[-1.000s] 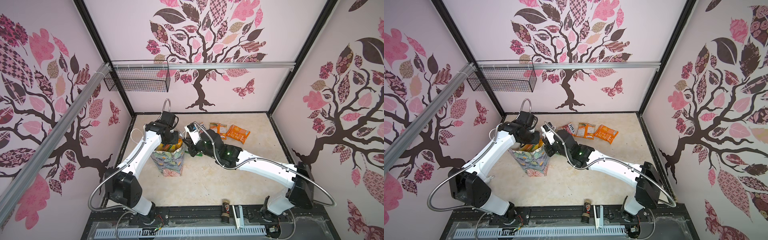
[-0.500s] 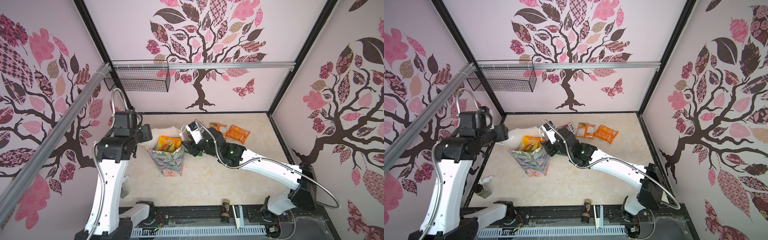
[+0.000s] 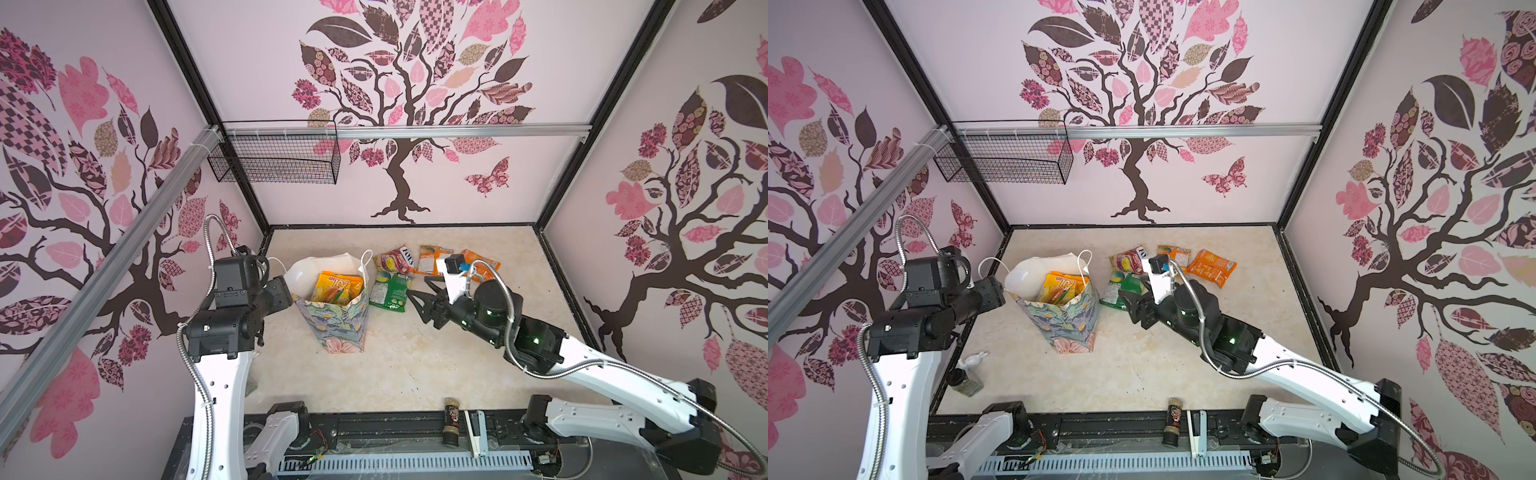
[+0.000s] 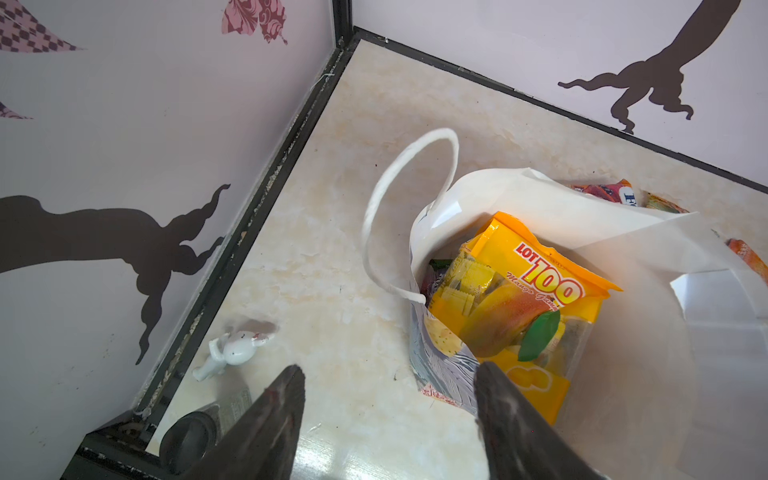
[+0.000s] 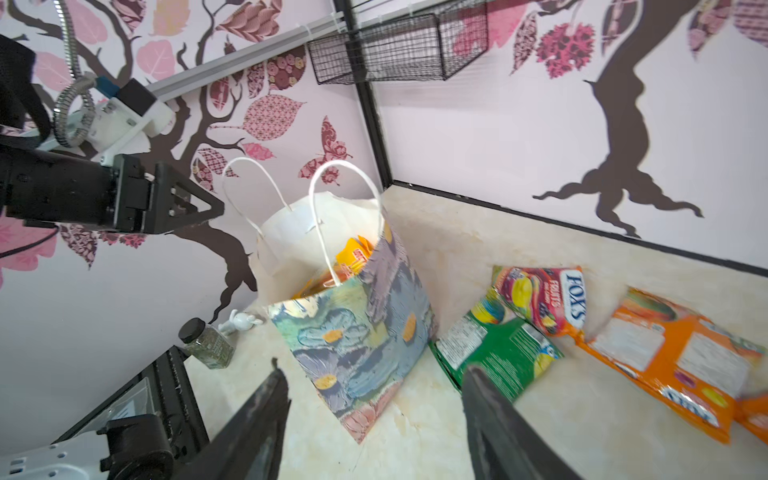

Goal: Place the snacks into the paper bag
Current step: 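Withdraw the right gripper from the paper bag toward the green candy bag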

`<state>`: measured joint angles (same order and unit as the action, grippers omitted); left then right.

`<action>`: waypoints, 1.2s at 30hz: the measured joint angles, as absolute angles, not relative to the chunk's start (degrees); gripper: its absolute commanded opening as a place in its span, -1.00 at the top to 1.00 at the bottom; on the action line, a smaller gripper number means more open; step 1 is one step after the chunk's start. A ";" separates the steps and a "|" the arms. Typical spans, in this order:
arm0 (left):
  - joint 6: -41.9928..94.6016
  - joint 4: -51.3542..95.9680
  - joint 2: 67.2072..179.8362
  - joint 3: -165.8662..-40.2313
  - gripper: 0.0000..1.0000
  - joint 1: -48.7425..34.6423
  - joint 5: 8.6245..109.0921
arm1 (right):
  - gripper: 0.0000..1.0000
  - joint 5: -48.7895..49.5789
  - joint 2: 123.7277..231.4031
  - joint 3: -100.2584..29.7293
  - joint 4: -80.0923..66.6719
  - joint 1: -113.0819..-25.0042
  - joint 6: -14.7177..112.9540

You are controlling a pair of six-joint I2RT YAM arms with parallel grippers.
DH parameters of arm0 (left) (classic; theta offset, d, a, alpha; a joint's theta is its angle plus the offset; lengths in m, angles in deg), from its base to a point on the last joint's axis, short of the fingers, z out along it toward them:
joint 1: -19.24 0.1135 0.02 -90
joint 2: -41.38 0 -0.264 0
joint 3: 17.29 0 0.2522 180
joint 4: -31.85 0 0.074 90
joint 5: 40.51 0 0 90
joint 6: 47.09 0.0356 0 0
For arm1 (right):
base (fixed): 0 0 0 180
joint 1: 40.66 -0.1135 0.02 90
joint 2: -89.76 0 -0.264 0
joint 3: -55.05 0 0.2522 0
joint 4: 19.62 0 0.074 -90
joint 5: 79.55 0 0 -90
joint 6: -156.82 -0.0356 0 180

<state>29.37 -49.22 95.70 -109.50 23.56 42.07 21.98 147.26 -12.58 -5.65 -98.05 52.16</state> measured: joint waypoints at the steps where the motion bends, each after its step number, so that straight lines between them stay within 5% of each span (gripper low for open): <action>1: 29.37 -48.65 95.53 -108.98 -0.38 23.56 42.07 | -0.41 22.87 146.45 -11.40 -5.24 -97.91 51.83; 24: 25.96 -28.09 96.97 -96.39 -0.26 23.71 47.75 | -0.47 27.64 159.08 2.77 -6.22 -94.37 51.09; 36: 25.52 -24.02 95.97 -91.38 0.22 23.71 50.77 | -0.56 25.78 175.43 -2.04 -10.79 -93.08 60.51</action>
<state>25.52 -24.02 95.97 -91.38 23.71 50.77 25.78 175.43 -2.04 -10.79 -93.08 60.51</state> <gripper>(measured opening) 0.399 0.774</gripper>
